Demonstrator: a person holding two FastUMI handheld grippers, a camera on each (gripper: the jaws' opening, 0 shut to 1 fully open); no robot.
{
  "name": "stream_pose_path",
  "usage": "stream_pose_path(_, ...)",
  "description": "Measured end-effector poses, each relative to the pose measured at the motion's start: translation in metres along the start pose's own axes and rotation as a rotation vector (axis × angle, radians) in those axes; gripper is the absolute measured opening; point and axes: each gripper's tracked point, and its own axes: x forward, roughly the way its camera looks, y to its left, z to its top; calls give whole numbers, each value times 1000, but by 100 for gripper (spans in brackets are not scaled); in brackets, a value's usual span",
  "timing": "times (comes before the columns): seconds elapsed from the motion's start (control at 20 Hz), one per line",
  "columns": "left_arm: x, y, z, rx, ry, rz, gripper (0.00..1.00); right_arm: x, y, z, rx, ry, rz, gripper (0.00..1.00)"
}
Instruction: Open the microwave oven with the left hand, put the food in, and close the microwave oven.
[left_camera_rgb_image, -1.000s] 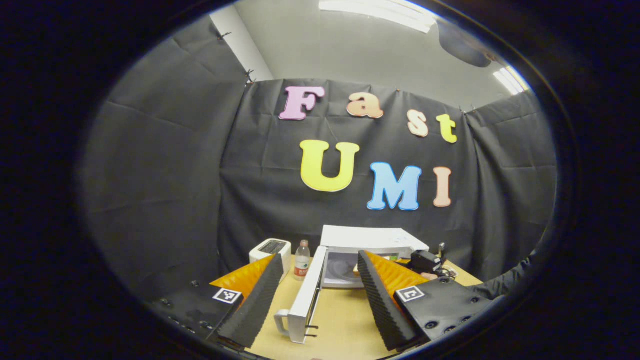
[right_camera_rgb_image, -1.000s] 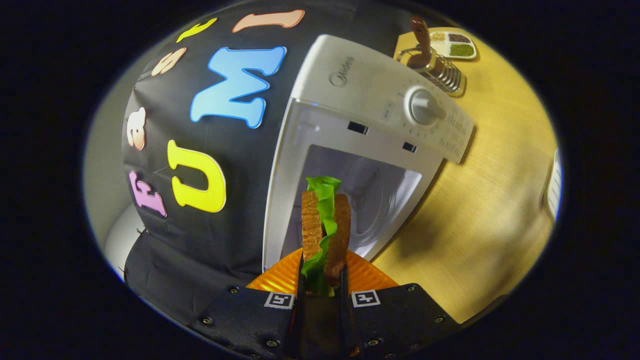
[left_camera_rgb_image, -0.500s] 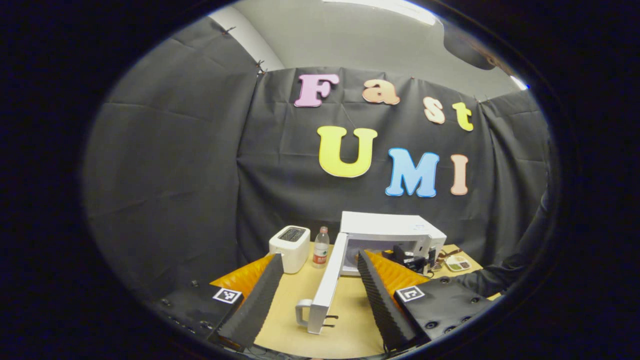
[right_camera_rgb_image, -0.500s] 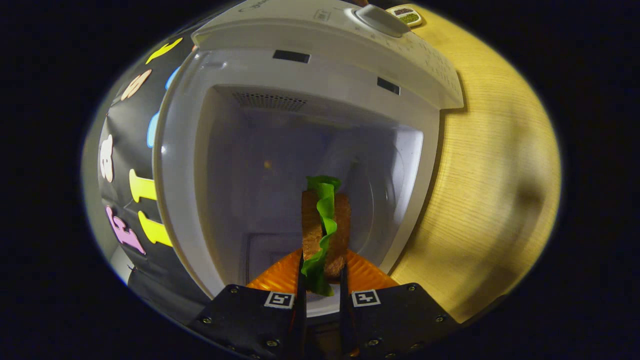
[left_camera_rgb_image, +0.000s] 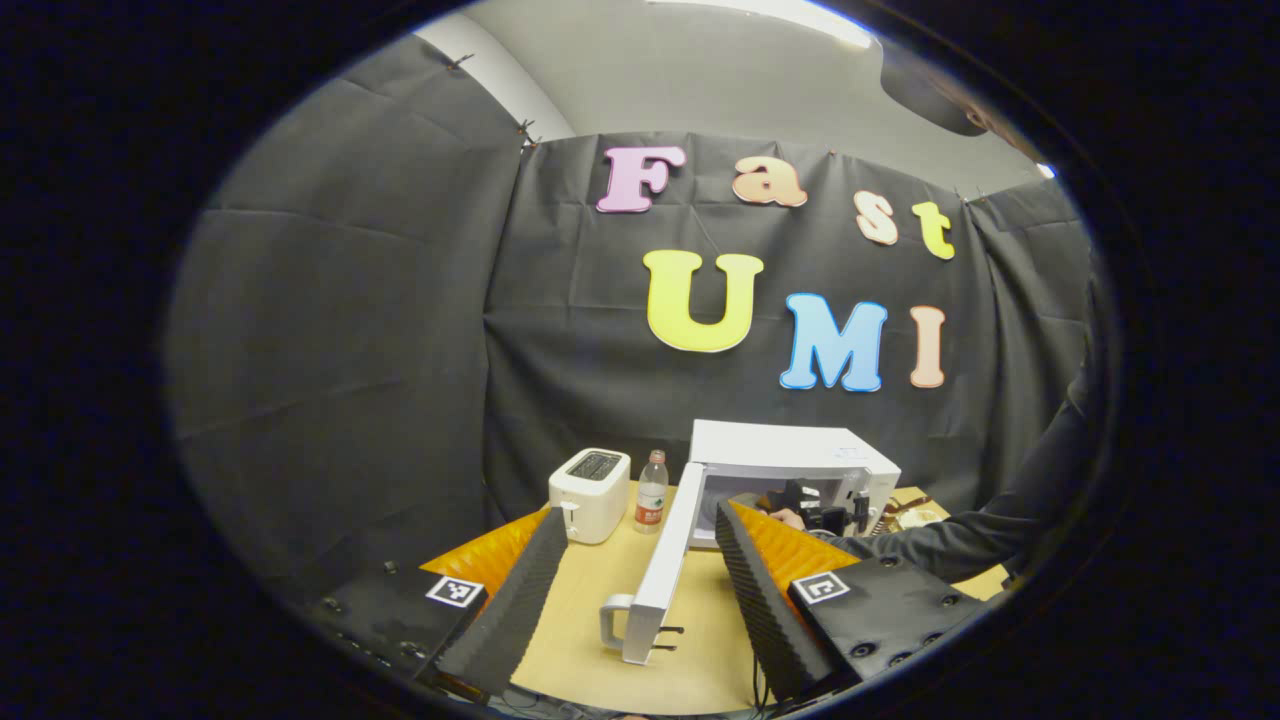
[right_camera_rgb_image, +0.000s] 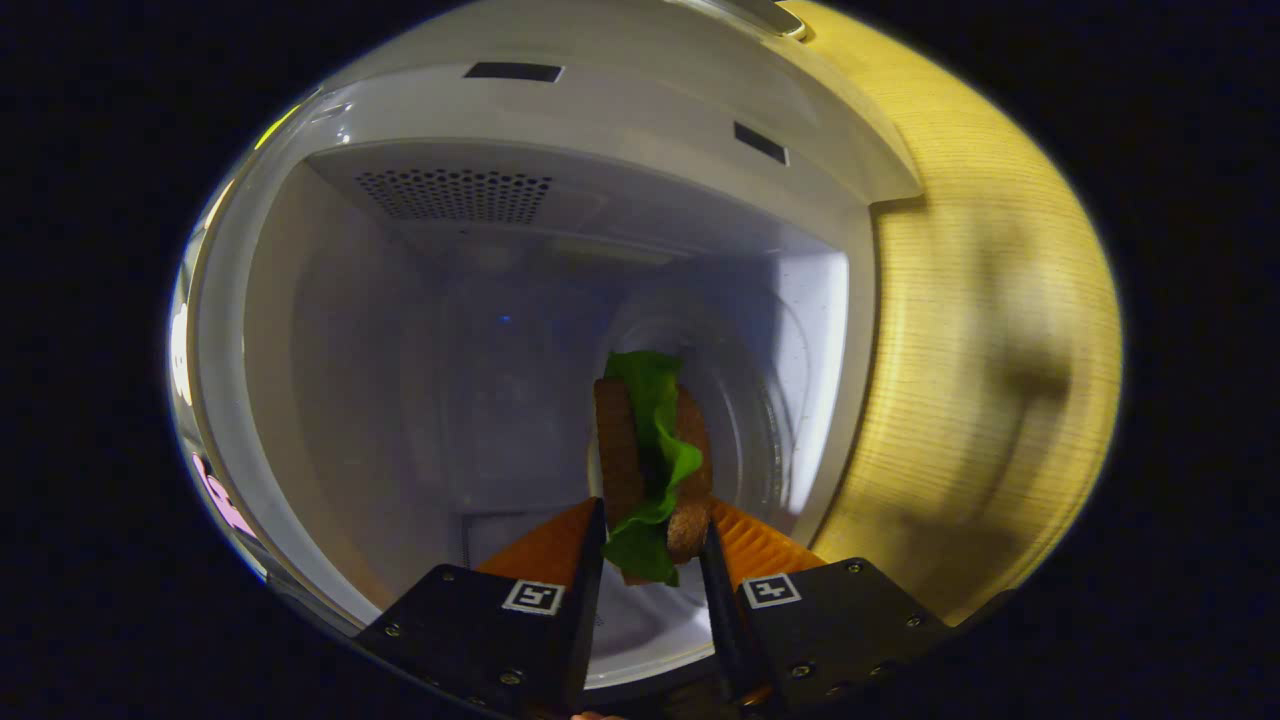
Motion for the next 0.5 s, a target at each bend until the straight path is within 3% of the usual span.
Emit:
stream_pose_path(0.05, 3, -4, -1, 1, -2, -9, 99, -5, 1, -2, -10, 23, 12, 55)
stream_pose_path(0.1, 5, -7, 1, 5, -9, -17, 99, -11, 3, -4, -42, 43, 18, 73)
stream_pose_path(0.15, 8, -9, 1, 7, -16, -28, 99, -17, 3, -6, -95, 60, 23, 79)
stream_pose_path(0.2, 10, -10, 2, 5, -22, -30, 96, -23, 3, -6, -149, 77, 30, 96)
stream_pose_path(0.5, 16, -14, 3, -22, -46, -43, 96, -75, -20, 1, -323, 147, 71, 97)
